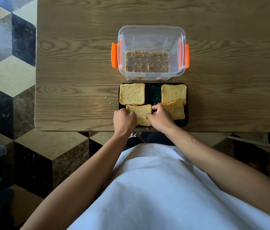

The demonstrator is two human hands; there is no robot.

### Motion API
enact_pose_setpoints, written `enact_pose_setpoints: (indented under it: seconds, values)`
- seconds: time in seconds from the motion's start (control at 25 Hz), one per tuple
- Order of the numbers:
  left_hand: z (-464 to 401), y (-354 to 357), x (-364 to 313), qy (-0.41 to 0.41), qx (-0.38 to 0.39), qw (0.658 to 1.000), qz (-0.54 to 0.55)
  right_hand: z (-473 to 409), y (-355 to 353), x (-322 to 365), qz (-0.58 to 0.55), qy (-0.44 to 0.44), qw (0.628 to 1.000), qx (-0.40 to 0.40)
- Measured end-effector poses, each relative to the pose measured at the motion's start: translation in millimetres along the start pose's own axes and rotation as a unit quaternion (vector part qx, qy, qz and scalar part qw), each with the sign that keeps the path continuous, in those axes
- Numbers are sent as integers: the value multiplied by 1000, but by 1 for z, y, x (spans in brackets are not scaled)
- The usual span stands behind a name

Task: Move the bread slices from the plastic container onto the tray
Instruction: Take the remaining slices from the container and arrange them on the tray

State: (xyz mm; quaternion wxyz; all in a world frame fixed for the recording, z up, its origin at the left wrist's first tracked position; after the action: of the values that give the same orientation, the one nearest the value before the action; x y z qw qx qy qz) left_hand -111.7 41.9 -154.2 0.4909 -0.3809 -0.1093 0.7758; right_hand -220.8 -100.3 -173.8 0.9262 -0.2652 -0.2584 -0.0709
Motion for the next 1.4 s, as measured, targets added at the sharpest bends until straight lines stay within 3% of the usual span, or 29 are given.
enact_pose_setpoints:
  seconds: [0.16, 0.24, 0.32, 0.44, 0.6, 0.96, 1.4]
  values:
    - [8, -5, -10, 92, -44, 986, -134, 1, 7, 4, 11, -12, 1000, 11]
    - [17, -1, -24, 211, -59, 943, -251, 1, 9, 6, 13, -15, 1000, 18]
    - [28, 15, -31, 323, -45, 878, -349, 0, 6, 6, 20, -18, 1000, 6]
    - [30, 28, -26, 368, -14, 832, -415, 1, 2, 9, 38, -31, 999, -16]
    - [19, 28, -20, 373, 1, 823, -428, 1, 11, 11, 25, -27, 999, 3]
    - [8, 23, -16, 359, 12, 847, -392, 1, 18, 14, -31, 0, 999, 30]
    - [10, 16, -20, 362, 21, 845, -393, 7, 16, 15, -62, 12, 997, 43]
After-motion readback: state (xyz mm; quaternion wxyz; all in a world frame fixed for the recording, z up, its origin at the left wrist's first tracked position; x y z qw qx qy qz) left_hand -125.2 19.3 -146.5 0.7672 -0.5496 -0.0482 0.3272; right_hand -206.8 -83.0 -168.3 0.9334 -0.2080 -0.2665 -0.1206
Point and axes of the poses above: each hand's wrist, its own z-axis away from the middle knuckle, its own y-axis out of the palm, x = y × z, the point moved 9 cm from there along -z, towards the middle knuckle, and after that the axes turned 2 degrees about -z, right-handed, at the moved point
